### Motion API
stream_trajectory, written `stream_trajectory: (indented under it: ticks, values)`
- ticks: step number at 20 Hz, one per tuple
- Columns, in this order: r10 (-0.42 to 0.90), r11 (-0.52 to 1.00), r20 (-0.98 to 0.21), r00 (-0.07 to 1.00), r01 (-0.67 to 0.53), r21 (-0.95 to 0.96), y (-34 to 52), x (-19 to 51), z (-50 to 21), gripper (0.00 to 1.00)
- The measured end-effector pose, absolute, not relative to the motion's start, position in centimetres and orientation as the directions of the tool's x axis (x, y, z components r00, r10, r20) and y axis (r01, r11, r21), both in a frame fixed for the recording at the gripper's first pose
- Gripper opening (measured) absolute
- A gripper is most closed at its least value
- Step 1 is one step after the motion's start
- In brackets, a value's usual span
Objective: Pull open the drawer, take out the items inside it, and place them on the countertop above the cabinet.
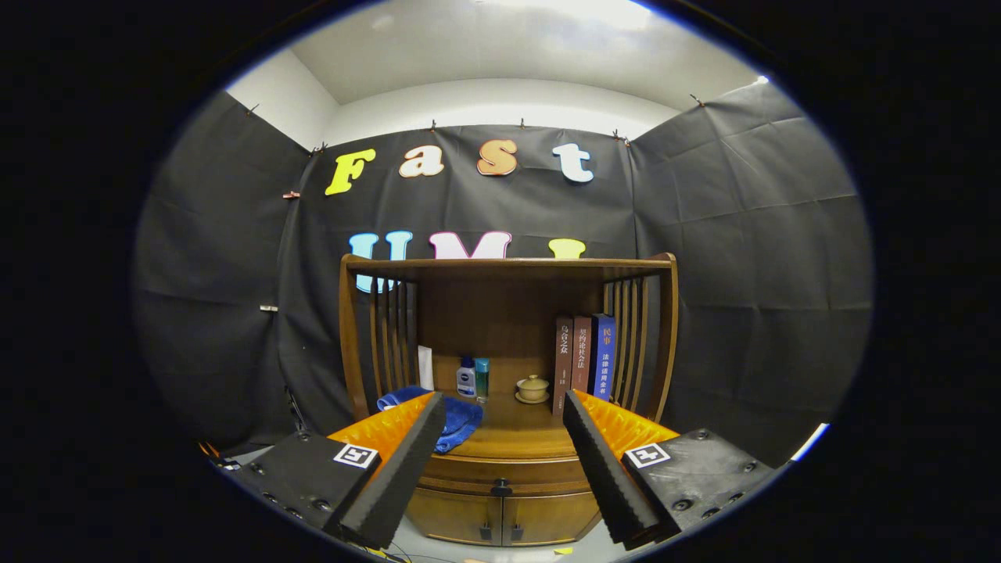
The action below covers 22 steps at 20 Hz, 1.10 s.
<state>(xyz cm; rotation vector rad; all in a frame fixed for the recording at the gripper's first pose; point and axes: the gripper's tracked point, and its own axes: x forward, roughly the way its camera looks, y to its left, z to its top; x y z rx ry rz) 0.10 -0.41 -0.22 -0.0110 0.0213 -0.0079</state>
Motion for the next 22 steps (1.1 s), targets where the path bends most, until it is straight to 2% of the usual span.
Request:
stream_trajectory:
  ticks: [10, 17, 22]
  values:
    - [-0.021, 1.000, -0.039, 0.999, 0.021, -0.006, -1.0, 0.3, -1.8, 0.99]
    - [-0.043, 0.999, -0.100, 0.994, 0.042, -0.010, -1.4, 2.6, -8.9, 0.99]
    - [-0.048, 0.999, -0.203, 0.978, 0.043, -0.027, -1.2, 5.3, -16.8, 0.99]
